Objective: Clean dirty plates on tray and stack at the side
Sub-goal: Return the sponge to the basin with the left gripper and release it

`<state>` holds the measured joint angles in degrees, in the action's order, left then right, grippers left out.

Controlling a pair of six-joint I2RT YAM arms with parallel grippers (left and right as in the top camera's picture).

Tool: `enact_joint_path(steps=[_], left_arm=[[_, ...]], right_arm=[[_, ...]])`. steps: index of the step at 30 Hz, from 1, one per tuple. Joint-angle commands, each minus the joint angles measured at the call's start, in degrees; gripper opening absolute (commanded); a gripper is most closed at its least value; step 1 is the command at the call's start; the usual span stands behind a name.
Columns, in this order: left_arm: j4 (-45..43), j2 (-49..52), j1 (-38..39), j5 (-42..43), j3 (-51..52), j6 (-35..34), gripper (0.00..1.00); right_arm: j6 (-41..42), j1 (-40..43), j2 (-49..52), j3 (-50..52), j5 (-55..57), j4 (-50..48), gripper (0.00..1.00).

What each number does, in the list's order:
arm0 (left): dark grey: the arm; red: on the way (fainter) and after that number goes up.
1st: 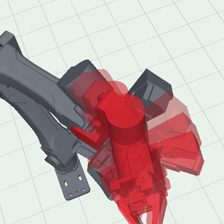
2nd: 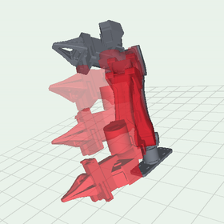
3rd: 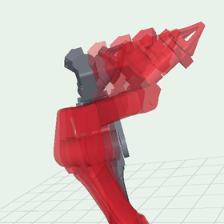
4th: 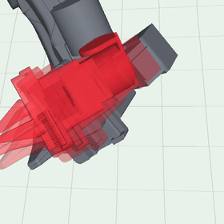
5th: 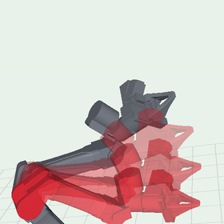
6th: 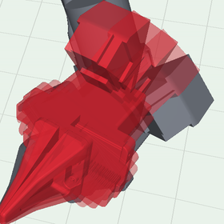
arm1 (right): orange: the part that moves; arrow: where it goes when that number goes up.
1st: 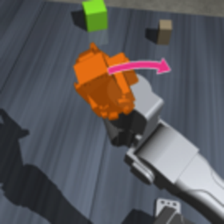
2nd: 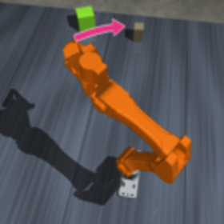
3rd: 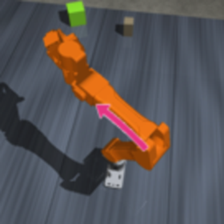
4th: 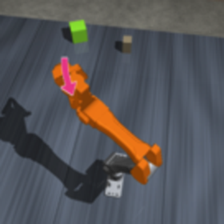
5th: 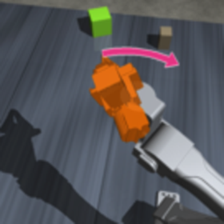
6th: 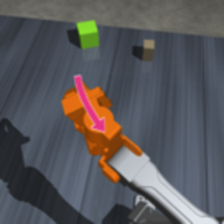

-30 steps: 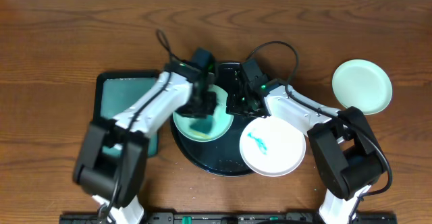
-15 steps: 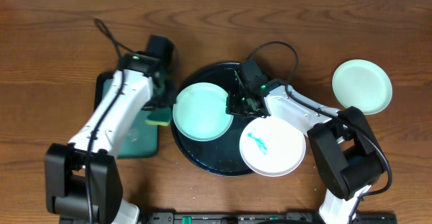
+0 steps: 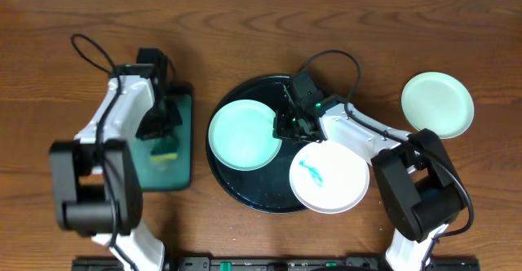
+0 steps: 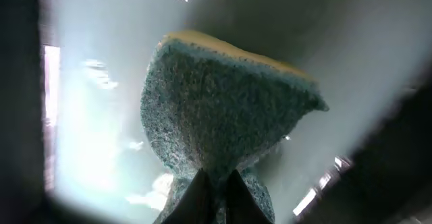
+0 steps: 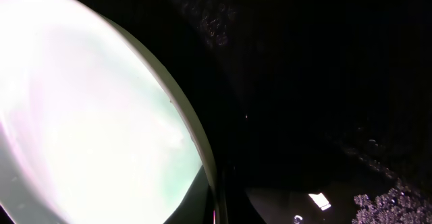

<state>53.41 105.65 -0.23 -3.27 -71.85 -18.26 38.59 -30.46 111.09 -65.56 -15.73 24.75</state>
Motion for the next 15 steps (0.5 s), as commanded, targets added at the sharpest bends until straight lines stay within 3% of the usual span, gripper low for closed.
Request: enact_joint_path(steps=[1,4,5,7,8,9,15], left_arm=[[-1.16,4.92,-0.09,0.22,0.5,-0.9,0.08],[-1.77,5.73,-0.09,0.22,0.5,-0.85,0.08],[-1.99,5.62,-0.09,0.24,0.46,-0.9,0.17],[-1.9,5.07,-0.09,0.24,0.44,-0.9,0.6],[-1.79,4.72,-0.09,0.24,0.42,-0.9,0.71],[-1.51,4.22,-0.09,0.24,0.37,-0.9,0.76],[1.38,-3.15,-0.07,0.24,0.26,-1.33,0.78]], right_arm=[[1.14,-0.61,2.56,1.62,-1.29,0.83,0.01],[1.09,-0.59,2.56,1.62,-1.6,0.76,0.01],[0.96,-0.59,2.56,1.62,-1.73,0.74,0.01],[0.96,-0.61,2.56,1.62,-1.75,0.74,0.01],[0.98,-0.61,2.56,1.62,-1.75,0.74,0.01],[0.98,-0.61,2.56,1.62,-1.75,0.72,0.01],[0.98,-0.59,2.56,1.6,-1.75,0.7,0.01]])
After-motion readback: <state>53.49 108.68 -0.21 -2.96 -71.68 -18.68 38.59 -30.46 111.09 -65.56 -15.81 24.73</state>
